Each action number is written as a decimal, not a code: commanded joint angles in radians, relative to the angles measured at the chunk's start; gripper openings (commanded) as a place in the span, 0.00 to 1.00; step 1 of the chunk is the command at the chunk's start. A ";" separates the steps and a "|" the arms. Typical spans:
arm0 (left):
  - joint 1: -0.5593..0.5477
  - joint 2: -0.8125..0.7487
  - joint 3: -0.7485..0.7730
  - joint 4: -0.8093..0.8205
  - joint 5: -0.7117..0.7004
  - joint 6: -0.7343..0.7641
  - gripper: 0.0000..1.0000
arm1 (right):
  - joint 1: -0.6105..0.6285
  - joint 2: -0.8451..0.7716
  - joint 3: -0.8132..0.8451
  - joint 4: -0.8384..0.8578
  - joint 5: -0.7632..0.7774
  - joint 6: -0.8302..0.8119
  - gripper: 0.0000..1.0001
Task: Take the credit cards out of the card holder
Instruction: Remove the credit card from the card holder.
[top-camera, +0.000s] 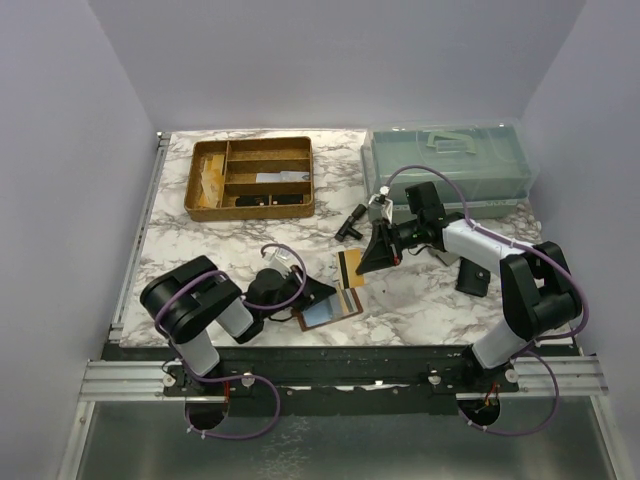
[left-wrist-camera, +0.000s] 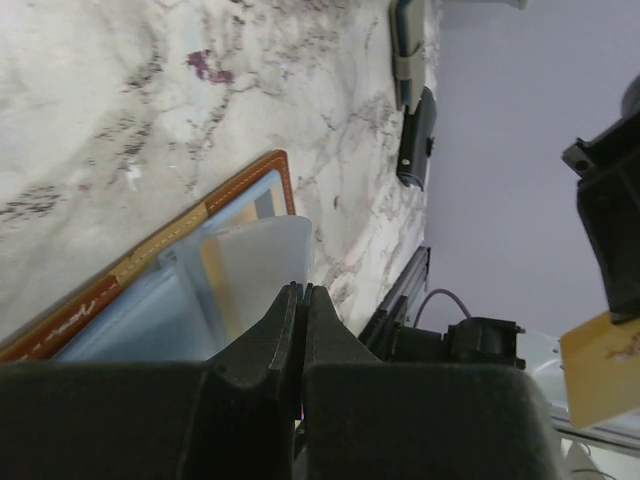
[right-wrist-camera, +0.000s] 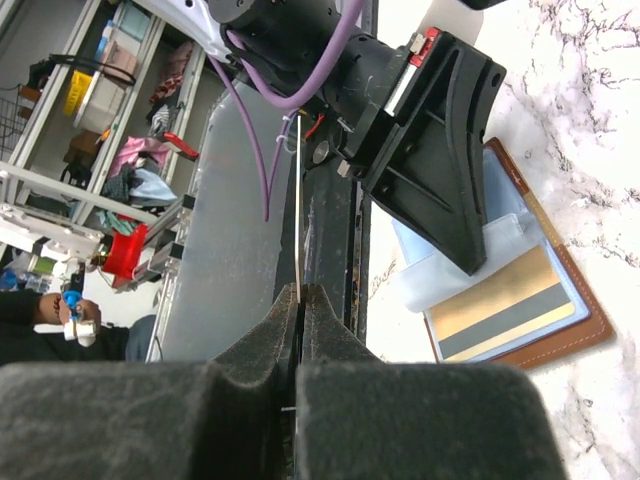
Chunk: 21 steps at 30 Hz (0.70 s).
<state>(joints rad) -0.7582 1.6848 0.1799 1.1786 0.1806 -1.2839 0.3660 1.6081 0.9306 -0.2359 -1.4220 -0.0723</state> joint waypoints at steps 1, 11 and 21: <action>0.003 -0.038 0.000 0.085 0.062 -0.003 0.00 | -0.004 -0.004 0.031 -0.037 0.006 -0.028 0.00; 0.002 -0.312 0.064 -0.636 -0.113 0.088 0.00 | -0.004 -0.002 0.037 -0.045 0.013 -0.035 0.00; 0.010 -0.333 0.088 -0.893 -0.170 0.107 0.40 | -0.004 0.003 0.036 -0.057 0.030 -0.042 0.00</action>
<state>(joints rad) -0.7483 1.3968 0.2619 0.5636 0.0994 -1.2377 0.3664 1.6081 0.9436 -0.2668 -1.4212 -0.0891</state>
